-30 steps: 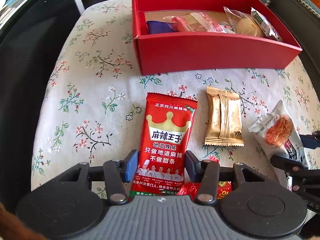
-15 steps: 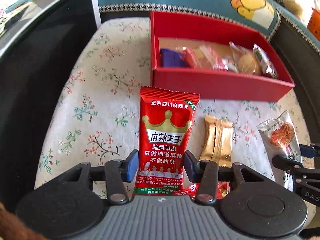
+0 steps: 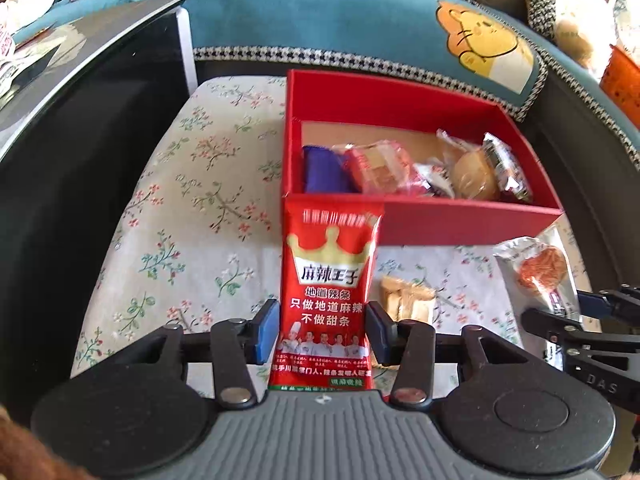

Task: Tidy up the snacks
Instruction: 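Lift both packs toward the red box with both grippers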

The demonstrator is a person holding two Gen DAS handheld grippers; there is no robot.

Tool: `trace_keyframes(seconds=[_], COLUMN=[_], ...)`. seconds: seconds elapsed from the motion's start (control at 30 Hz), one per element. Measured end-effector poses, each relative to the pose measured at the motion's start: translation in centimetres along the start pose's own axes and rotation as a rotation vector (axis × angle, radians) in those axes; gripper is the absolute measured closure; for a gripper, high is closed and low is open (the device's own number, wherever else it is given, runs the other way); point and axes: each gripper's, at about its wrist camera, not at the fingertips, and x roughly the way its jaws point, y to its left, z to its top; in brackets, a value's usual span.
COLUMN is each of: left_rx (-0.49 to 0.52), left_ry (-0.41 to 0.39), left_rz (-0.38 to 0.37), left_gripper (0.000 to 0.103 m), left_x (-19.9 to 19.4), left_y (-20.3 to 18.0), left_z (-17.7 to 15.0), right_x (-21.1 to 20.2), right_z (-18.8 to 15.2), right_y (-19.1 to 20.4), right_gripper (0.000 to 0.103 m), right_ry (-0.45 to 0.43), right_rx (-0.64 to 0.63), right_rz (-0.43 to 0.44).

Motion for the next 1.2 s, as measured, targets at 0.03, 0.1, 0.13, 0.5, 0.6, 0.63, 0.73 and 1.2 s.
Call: trace_keyframes(seconds=[0.03,0.1,0.13,0.5,0.6,0.63,0.73,1.2], left_rx=[-0.001,-0.008,-0.005,0.164,0.249,0.278,0.307,0.275], left_ry=[-0.004,0.001,0.001,0.12,0.177,0.189,0.201,0.212], left_rz=[-0.007,-0.039,-0.041,0.019,-0.023,-0.014,0.028,0.021], left_gripper=[0.02,0.031,0.031,0.011,0.007,0.005,0.0,0.012], left_x=[-0.1,-0.1,0.0,3.1,4.0,4.4,5.4,5.2], left_y=[-0.2,-0.6,-0.9,-0.7,-0.3,-0.2,0.6,0.2], left_z=[0.2,0.5,0.6,-0.7,-1.7,-2.0,-2.3,-3.2], right_x=[0.0,0.0,-0.1,0.4,0.4,0.5,0.6,1.7], right_z=[0.1,0.4,0.6,0.9,0.6,0.4,0.2,0.5], right_y=[-0.1,-0.2,-0.2,-0.2,-0.1,-0.1,0.0,0.8], right_gripper=[0.053,0.053,0.053,0.053,0.053,0.053,0.053,0.053], right_ry=[-0.004,-0.013,-0.018,0.005,0.017,0.021,0.034,0.064], right_rx=[0.003,0.005,0.006,0.001,-0.002,-0.005,-0.006,-0.026], right_rz=[-0.002,-0.008,-0.008,0.016,0.034,0.036,0.041,0.056])
